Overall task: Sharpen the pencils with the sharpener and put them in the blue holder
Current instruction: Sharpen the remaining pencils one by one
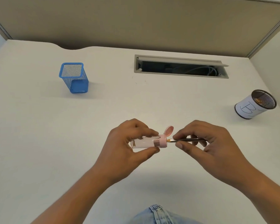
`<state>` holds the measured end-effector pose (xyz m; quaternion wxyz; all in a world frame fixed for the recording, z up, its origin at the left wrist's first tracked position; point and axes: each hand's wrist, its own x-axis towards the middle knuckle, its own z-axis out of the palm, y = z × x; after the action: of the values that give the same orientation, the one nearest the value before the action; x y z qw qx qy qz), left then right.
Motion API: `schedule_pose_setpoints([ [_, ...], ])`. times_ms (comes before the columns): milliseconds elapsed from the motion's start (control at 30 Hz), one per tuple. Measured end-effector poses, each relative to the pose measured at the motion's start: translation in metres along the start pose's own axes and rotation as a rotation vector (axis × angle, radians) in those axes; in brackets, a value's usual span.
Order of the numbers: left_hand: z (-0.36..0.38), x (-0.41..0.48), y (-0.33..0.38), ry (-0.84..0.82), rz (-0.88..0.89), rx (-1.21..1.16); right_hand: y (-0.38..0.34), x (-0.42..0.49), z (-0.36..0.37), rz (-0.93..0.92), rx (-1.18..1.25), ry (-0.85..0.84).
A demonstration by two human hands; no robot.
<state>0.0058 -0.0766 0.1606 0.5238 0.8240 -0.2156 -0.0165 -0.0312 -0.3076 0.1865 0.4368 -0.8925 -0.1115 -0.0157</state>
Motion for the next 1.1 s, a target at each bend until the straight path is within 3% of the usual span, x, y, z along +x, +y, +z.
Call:
schedule_pose_setpoints([
  [267,0.002,-0.004,0.001,-0.059,-0.005,0.024,-0.005,-0.001,0.009,-0.075,-0.061,0.038],
  [500,-0.004,-0.009,0.0,-0.166,0.021,-0.031,-0.008,0.002,0.0,-0.404,-0.5,0.081],
  [733,-0.003,-0.009,0.001,-0.153,0.056,-0.069,-0.015,0.006,0.002,-0.461,-0.625,-0.024],
  [800,-0.001,-0.008,0.002,-0.137,0.089,-0.066,-0.017,0.006,0.004,-0.367,-0.529,-0.089],
  [933,0.0,-0.005,0.0,-0.14,0.111,0.001,-0.009,0.014,0.009,0.372,0.117,-0.218],
  [967,-0.001,-0.003,0.0,-0.151,0.108,0.014,-0.008,0.016,0.009,0.466,0.188,-0.256],
  [1033,-0.004,0.0,0.0,-0.148,0.102,0.026,-0.011,0.017,0.006,0.434,0.158,-0.304],
  [1100,-0.007,0.001,0.001,-0.127,0.071,0.004,-0.013,0.016,0.002,0.239,0.053,-0.27],
])
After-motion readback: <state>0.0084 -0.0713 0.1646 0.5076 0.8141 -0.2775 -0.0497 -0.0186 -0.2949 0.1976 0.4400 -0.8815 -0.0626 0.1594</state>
